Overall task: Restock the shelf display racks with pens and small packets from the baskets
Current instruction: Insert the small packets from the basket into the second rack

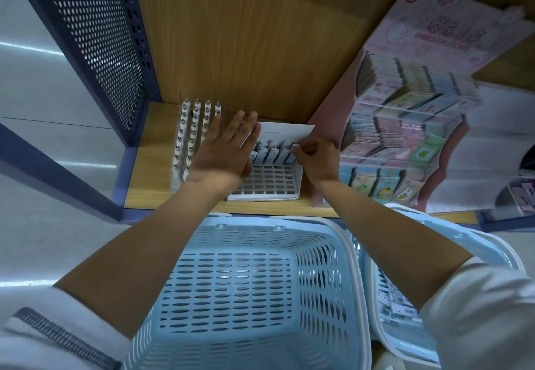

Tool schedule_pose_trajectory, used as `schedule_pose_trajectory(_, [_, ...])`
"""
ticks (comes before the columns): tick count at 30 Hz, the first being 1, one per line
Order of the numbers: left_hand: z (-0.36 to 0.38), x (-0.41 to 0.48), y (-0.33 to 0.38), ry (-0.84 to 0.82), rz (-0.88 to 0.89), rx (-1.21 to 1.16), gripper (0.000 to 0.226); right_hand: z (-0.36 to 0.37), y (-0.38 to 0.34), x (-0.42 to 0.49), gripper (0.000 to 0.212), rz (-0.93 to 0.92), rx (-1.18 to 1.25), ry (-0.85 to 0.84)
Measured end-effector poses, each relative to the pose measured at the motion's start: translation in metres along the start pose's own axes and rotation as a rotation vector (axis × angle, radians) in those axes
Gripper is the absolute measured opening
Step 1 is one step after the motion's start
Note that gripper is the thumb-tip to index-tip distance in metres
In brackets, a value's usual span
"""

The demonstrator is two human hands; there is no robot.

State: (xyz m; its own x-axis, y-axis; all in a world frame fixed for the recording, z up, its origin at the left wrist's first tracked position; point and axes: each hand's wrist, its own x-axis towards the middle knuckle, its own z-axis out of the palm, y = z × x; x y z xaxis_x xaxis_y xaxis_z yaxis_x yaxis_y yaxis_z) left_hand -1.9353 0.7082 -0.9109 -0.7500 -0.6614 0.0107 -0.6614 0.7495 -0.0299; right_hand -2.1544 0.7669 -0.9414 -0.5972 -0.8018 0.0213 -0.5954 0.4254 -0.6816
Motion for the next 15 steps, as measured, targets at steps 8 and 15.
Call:
schedule_pose_trajectory(8, [0.004, 0.002, -0.001, 0.03, 0.006, -0.02, 0.067, 0.001, -0.01, 0.003, 0.016, 0.065, -0.076, -0.014])
schedule_pose_trajectory(15, [-0.017, 0.002, 0.007, 0.034, 0.008, -0.187, 0.054, -0.038, -0.035, -0.024, 0.025, -0.024, 0.142, -0.163])
